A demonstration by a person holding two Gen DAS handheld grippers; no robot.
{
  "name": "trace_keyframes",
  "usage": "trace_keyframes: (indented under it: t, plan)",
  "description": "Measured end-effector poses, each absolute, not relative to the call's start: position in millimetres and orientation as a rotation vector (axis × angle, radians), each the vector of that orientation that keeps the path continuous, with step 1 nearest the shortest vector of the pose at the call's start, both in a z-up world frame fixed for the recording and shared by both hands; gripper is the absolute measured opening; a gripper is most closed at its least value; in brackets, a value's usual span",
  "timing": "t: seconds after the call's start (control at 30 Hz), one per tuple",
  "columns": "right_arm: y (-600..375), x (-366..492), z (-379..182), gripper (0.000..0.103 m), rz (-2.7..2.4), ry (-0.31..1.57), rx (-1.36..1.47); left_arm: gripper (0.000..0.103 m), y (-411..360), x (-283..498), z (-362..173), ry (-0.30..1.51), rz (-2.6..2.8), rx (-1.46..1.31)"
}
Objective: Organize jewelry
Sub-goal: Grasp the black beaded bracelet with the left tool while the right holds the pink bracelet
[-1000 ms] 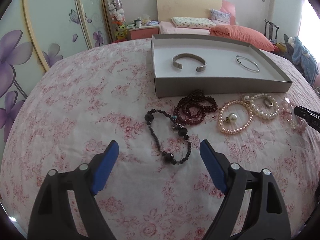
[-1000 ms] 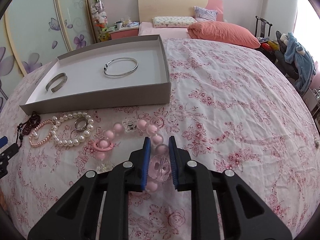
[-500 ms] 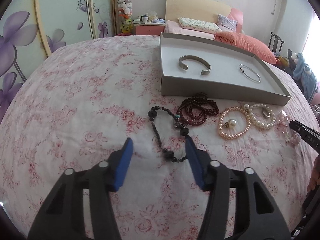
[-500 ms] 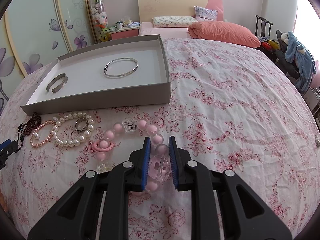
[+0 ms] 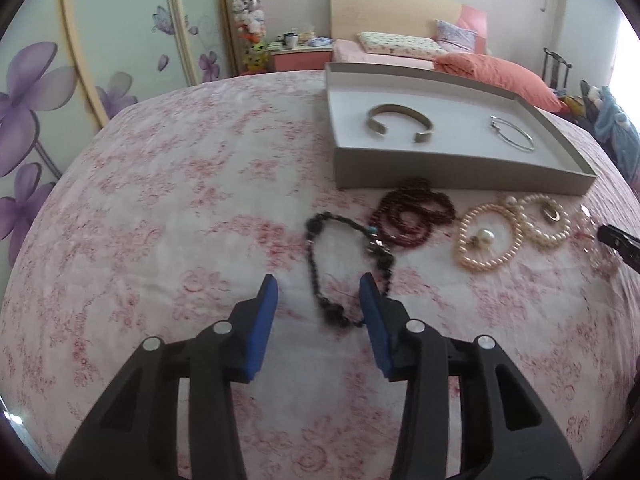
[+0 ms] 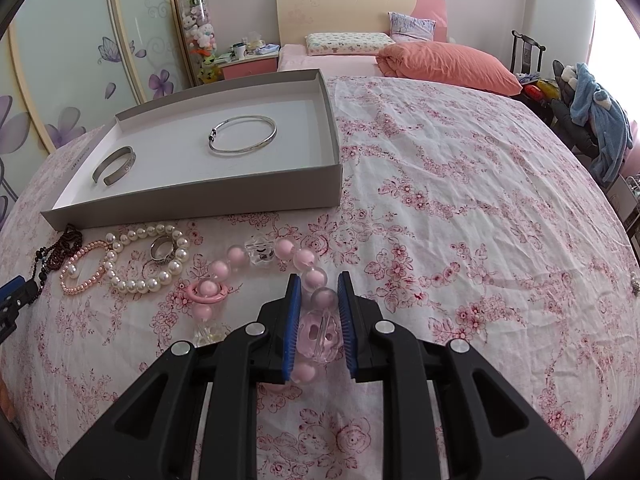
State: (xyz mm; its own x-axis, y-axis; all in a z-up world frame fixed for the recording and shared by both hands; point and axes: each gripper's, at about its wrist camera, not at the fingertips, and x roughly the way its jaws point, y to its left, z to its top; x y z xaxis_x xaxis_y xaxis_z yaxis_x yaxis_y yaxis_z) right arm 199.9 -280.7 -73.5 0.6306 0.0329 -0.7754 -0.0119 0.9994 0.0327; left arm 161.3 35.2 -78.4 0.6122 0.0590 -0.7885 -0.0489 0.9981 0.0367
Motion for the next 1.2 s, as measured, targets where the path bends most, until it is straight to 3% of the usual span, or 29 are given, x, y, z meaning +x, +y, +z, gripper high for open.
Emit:
trace_keyframes:
  t: [0.43,0.77,0.83,1.2]
  plan:
    - [-280.2,200.0,-73.8,0.021,0.025,0.889,0.025,0.013,32.9,160.6,-79.2,0.918,0.052,0.003]
    - [-283.3,199.4,-73.3,0.019,0.038,0.885,0.045,0.01,39.4,164.3,-77.0,0.924,0.043,-0.001]
    - [-285.4,197.3,-70.3,0.014,0.055,0.871,0.071,0.01,42.5,165.6,-75.3,0.921,0.04,-0.018]
    - [-286.8,181.3,-34.8,0.014,0.144,0.736,0.152,0.01,44.7,158.2,-38.5,0.797,-0.032,-0.086]
